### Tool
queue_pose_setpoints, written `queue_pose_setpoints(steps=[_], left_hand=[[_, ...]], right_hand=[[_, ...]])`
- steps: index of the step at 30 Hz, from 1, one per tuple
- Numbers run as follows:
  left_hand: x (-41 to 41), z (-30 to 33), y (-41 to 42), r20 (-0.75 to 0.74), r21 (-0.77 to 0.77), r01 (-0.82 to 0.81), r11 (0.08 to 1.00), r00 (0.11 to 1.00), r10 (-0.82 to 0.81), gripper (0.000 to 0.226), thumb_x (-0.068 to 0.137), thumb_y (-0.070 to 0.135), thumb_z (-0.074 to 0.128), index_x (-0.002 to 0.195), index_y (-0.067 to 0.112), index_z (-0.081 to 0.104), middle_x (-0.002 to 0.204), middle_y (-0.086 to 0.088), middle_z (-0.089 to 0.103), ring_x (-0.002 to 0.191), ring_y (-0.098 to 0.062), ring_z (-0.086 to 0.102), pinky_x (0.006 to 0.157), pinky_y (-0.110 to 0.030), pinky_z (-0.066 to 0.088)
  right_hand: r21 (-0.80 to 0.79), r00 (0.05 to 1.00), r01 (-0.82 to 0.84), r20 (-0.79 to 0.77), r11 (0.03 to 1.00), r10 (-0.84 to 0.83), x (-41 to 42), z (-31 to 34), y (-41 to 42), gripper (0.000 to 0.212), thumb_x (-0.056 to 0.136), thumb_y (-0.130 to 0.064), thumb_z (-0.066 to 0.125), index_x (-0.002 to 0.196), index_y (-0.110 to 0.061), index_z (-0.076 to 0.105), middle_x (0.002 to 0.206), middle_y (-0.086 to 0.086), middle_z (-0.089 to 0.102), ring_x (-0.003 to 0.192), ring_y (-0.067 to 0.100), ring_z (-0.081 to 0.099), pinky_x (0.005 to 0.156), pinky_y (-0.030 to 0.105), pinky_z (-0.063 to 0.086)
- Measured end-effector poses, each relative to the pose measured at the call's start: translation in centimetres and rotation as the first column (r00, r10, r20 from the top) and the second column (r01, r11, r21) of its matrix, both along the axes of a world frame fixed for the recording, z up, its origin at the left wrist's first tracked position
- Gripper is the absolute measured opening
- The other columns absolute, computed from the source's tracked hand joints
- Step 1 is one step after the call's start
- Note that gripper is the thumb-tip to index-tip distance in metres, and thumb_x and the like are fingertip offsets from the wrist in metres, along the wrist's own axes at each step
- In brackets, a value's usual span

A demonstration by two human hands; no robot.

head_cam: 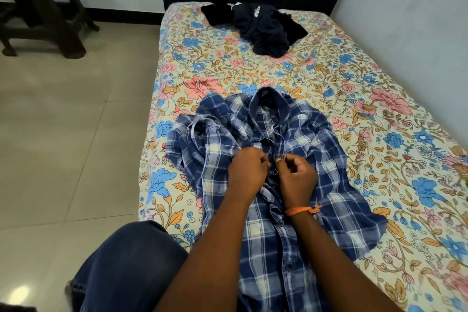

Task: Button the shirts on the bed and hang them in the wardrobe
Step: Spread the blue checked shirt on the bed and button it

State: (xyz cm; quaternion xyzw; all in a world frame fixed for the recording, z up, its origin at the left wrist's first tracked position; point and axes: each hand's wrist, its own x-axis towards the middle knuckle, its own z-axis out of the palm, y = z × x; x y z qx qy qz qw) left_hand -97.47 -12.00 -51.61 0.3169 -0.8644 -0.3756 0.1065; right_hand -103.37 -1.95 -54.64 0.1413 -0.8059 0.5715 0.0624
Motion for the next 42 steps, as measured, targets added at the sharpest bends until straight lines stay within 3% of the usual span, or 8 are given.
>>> queue_pose_setpoints(steps=[13, 18, 22, 25, 29, 35, 38, 42], left_hand=[[0.3, 0.4, 0.3, 0.016, 0.101, -0.027, 0.994, 1.000, 0.025, 0.027, 0.101, 0.024, 0.046, 0.088, 0.012, 0.067, 0.084, -0.005, 0.068, 0.071, -0.022, 0.065, 0.070, -0.042, 0.057], [0.4, 0.0, 0.2, -0.081, 0.182, -0.101, 0.978, 0.990, 0.117, 0.036, 0.099, 0.014, 0.047, 0.064, 0.011, 0.053, 0.081, -0.012, 0.067, 0.051, -0.016, 0.052, 0.050, -0.040, 0.053], [0.5, -0.2, 0.0, -0.119, 0.248, -0.237, 0.940, 0.955, 0.272, 0.022, 0.099, 0.021, 0.050, 0.082, 0.010, 0.057, 0.093, -0.011, 0.064, 0.058, -0.013, 0.056, 0.050, -0.027, 0.045], [1.0, 0.0, 0.1, -0.058, 0.118, -0.225, 0.967, 0.971, 0.233, 0.020, 0.098, 0.023, 0.050, 0.094, 0.005, 0.057, 0.099, -0.013, 0.059, 0.062, -0.015, 0.055, 0.052, -0.028, 0.044], [1.5, 0.2, 1.1, 0.108, -0.095, -0.115, 0.989, 0.986, 0.125, 0.025, 0.098, 0.017, 0.048, 0.112, -0.004, 0.054, 0.130, -0.018, 0.044, 0.070, -0.028, 0.055, 0.060, -0.039, 0.046], [2.1, 0.7, 3.1, 0.055, -0.345, 0.056, 0.937, 0.998, -0.039, 0.041, 0.094, 0.001, 0.049, 0.133, 0.013, 0.046, 0.140, -0.008, 0.037, 0.088, -0.032, 0.056, 0.063, -0.044, 0.049], [2.1, 0.7, 4.3, 0.084, -0.322, 0.152, 0.935, 0.988, -0.132, 0.052, 0.095, 0.000, 0.047, 0.144, 0.013, 0.041, 0.147, -0.009, 0.037, 0.103, -0.033, 0.058, 0.072, -0.045, 0.051], [2.8, 1.0, 4.1, -0.107, -0.370, 0.011, 0.929, 0.993, -0.054, 0.037, 0.093, -0.001, 0.050, 0.129, 0.002, 0.056, 0.130, -0.020, 0.048, 0.098, -0.038, 0.058, 0.076, -0.048, 0.052]], right_hand=[[0.006, 1.000, 0.031, 0.006, 1.000, -0.031, 0.6, 0.6, 0.0, 0.004, 0.084, -0.009, 0.073, 0.086, -0.012, 0.074, 0.068, -0.009, 0.064, 0.059, -0.005, 0.056, 0.056, 0.005, 0.043], [-0.138, 0.981, 0.099, 0.178, 0.985, -0.074, 0.0, 1.1, 0.7, 0.001, 0.086, -0.014, 0.074, 0.086, -0.014, 0.072, 0.078, 0.006, 0.070, 0.070, 0.016, 0.064, 0.065, 0.027, 0.054], [-0.280, 0.893, 0.295, 0.421, 0.913, -0.159, -2.2, 2.8, 4.0, 0.009, 0.084, -0.008, 0.074, 0.078, -0.013, 0.069, 0.074, 0.007, 0.067, 0.060, 0.019, 0.062, 0.056, 0.030, 0.055], [-0.115, 0.857, 0.258, 0.485, 0.959, -0.173, -4.0, 3.4, 8.0, 0.007, 0.085, -0.008, 0.072, 0.078, -0.006, 0.070, 0.063, 0.009, 0.063, 0.047, 0.021, 0.055, 0.048, 0.031, 0.052], [0.278, 0.956, 0.196, 0.160, 0.940, -0.246, -6.7, 3.9, 13.9, 0.009, 0.084, -0.010, 0.070, 0.076, -0.008, 0.072, 0.081, 0.013, 0.073, 0.072, 0.027, 0.063, 0.070, 0.033, 0.048], [0.738, 0.887, 0.316, -0.006, 0.596, -0.463, -9.8, 4.1, 24.5, 0.042, 0.080, -0.017, 0.067, 0.122, -0.009, 0.064, 0.130, 0.023, 0.051, 0.119, 0.047, 0.047, 0.100, 0.054, 0.037], [0.816, 0.842, 0.250, 0.082, 0.521, -0.533, -9.7, 3.4, 28.1, 0.059, 0.083, -0.029, 0.067, 0.133, -0.002, 0.050, 0.142, 0.030, 0.033, 0.128, 0.051, 0.038, 0.105, 0.061, 0.033], [0.758, 0.849, 0.305, 0.058, 0.577, -0.525, -8.0, 2.9, 27.8, 0.060, 0.076, -0.044, 0.039, 0.121, -0.008, 0.057, 0.128, 0.022, 0.045, 0.120, 0.041, 0.045, 0.101, 0.055, 0.034]])
